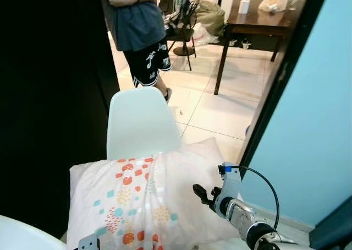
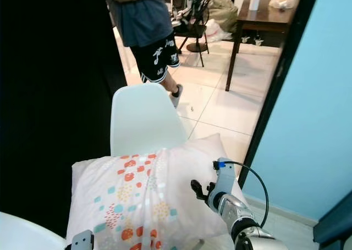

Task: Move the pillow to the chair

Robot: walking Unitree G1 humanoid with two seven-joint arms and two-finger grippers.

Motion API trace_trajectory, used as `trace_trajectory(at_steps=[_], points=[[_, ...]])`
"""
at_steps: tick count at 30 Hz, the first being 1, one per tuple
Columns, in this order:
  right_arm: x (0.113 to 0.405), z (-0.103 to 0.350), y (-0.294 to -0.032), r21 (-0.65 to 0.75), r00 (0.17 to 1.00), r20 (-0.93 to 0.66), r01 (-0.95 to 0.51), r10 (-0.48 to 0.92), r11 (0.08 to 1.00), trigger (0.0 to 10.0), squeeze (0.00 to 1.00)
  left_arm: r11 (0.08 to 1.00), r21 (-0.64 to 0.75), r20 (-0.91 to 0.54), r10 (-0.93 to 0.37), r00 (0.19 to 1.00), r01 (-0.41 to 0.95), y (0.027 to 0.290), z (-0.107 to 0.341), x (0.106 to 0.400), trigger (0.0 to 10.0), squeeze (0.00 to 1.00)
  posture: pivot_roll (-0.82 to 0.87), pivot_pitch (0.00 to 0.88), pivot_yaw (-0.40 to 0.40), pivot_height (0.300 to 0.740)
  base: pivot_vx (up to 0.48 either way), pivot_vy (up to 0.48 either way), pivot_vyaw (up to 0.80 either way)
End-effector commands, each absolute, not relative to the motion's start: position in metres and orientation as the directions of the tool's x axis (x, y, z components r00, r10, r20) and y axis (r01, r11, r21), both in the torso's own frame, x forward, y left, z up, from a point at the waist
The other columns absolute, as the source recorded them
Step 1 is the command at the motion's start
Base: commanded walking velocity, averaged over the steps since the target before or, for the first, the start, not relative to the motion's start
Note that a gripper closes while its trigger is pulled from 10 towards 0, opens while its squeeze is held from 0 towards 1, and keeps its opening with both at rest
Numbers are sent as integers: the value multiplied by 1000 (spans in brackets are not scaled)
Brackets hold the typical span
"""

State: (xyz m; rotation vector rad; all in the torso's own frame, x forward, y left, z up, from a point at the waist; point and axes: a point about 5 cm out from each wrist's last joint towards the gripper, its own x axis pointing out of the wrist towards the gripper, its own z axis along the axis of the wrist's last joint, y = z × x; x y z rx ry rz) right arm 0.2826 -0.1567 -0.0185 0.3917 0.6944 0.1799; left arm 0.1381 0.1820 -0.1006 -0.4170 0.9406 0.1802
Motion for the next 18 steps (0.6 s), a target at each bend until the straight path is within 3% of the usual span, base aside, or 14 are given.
trace_trajectory(at_steps=[1, 8, 18], points=[[279, -22, -157, 392, 748, -604, -23, 276, 920, 10000, 0, 911, -265, -816, -38, 577, -315, 180, -101, 137, 10000, 0, -33, 72, -44, 740, -262, 0, 0], [263, -36, -167, 321, 707, -674, 21, 213, 947, 10000, 0, 915, -260, -821, -41, 570, -310, 179, -102, 136, 10000, 0, -37, 80, -38, 740, -283, 0, 0], [218, -66, -183, 220, 593, -794, 83, 130, 972, 10000, 0, 914, -248, -833, -32, 553, -320, 178, -104, 131, 10000, 0, -31, 84, -46, 740, -288, 0, 0]])
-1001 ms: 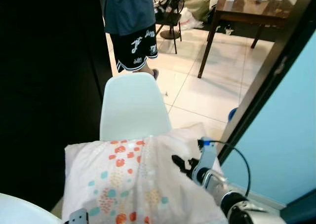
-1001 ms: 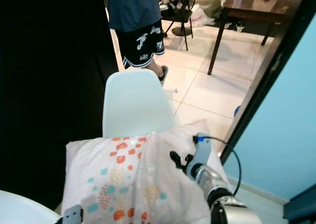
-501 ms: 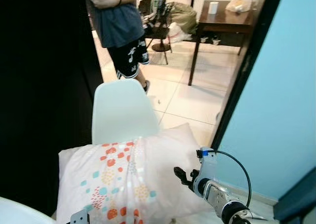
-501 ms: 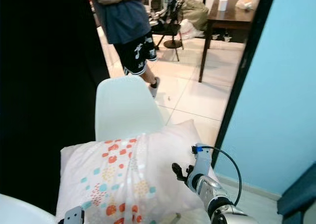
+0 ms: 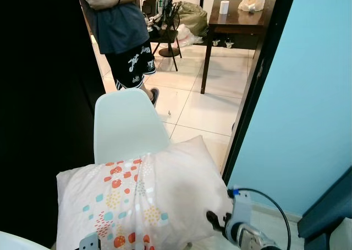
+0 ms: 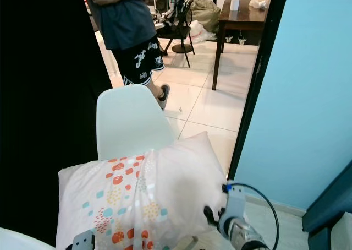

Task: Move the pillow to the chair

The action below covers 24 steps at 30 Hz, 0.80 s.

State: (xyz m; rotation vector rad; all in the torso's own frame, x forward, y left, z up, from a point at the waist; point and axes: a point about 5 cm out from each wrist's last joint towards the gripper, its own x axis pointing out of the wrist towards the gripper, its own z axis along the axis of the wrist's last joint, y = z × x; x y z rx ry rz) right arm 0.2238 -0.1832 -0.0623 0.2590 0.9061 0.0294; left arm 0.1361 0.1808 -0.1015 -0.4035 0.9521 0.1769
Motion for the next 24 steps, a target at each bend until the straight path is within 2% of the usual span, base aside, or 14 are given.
trace_trajectory(at_steps=[1, 10, 22, 24], points=[[216, -67, -183, 214, 586, -800, 80, 128, 974, 10000, 0, 914, -248, -833, -31, 552, -322, 178, -104, 131, 10000, 0, -31, 84, -46, 740, -315, 0, 0], [188, -82, -189, 148, 502, -859, 58, 99, 987, 10000, 0, 914, -235, -846, -26, 532, -330, 177, -107, 123, 10000, 0, -27, 85, -53, 740, -385, -187, 0], [184, -84, -190, 132, 486, -869, 49, 91, 990, 10000, 0, 909, -241, -843, -21, 537, -342, 177, -106, 123, 10000, 0, -29, 84, -52, 740, -431, 0, 0], [184, -84, -190, 131, 486, -869, 47, 92, 990, 10000, 0, 899, -248, -841, -15, 541, -360, 177, -106, 124, 10000, 0, -30, 85, -54, 740, 0, 0, 0]])
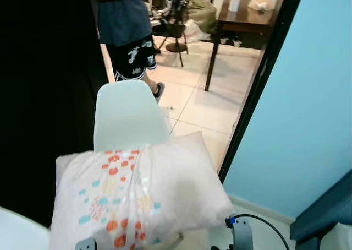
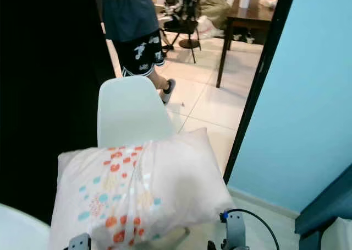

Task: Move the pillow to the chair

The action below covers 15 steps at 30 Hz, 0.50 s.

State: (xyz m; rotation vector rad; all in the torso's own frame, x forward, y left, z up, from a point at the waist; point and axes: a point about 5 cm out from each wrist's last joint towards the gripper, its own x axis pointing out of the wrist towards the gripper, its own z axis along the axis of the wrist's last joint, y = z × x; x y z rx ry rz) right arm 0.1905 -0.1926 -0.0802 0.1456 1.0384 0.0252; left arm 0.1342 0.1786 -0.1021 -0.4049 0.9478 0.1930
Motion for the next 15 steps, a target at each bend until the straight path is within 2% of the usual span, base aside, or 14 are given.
trace_trajectory(at_steps=[1, 15], points=[[183, -84, -190, 130, 485, -870, 46, 92, 990, 10000, 0, 897, -251, -840, -15, 542, -365, 178, -106, 124, 10000, 0, -30, 85, -53, 740, 0, 0, 0], [179, -86, -193, 117, 471, -877, 30, 89, 993, 10000, 0, 892, -249, -847, -12, 531, -377, 178, -107, 123, 10000, 0, -34, 78, -60, 740, 0, 0, 0]])
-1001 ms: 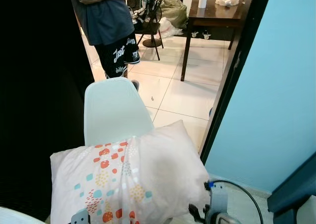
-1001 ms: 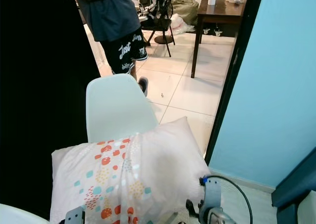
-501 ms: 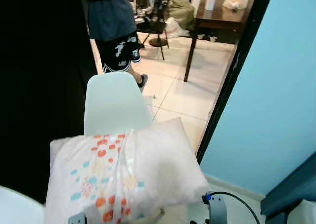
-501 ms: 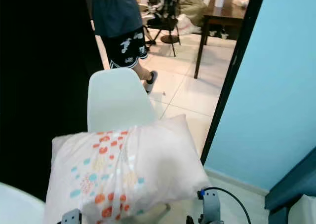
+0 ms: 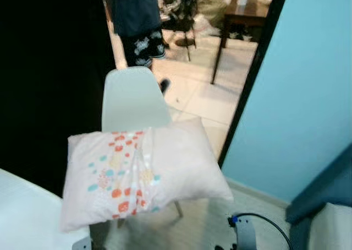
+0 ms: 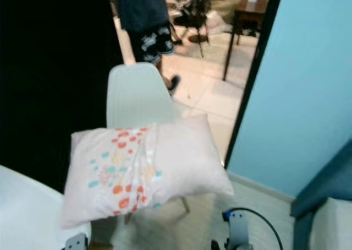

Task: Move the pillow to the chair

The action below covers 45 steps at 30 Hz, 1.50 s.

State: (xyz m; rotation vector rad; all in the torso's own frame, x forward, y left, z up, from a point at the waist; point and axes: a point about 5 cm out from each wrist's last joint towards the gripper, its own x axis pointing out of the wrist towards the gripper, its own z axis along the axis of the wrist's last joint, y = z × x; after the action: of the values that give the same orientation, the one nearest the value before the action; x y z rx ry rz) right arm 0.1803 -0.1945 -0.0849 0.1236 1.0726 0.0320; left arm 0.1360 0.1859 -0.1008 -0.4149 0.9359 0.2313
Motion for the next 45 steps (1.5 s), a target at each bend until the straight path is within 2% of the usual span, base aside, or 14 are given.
trace_trajectory(at_steps=[1, 10, 28, 45], points=[[179, -86, -193, 115, 470, -878, 28, 88, 993, 10000, 0, 892, -249, -848, -12, 531, -377, 178, -107, 123, 10000, 0, -34, 75, -61, 740, 0, 0, 0], [179, -86, -195, 104, 467, -880, 16, 85, 994, 10000, 0, 900, -239, -851, -13, 525, -365, 178, -106, 124, 10000, 0, -34, 68, -64, 740, 0, 0, 0], [178, -86, -194, 101, 458, -885, 10, 86, 995, 10000, 0, 903, -235, -858, -19, 513, -361, 176, -108, 121, 10000, 0, -33, 81, -59, 740, -231, 0, 0], [178, -87, -192, 106, 455, -886, 17, 87, 994, 10000, 0, 903, -237, -859, -22, 512, -359, 175, -108, 122, 10000, 0, -35, 80, -58, 740, -313, 0, -750]])
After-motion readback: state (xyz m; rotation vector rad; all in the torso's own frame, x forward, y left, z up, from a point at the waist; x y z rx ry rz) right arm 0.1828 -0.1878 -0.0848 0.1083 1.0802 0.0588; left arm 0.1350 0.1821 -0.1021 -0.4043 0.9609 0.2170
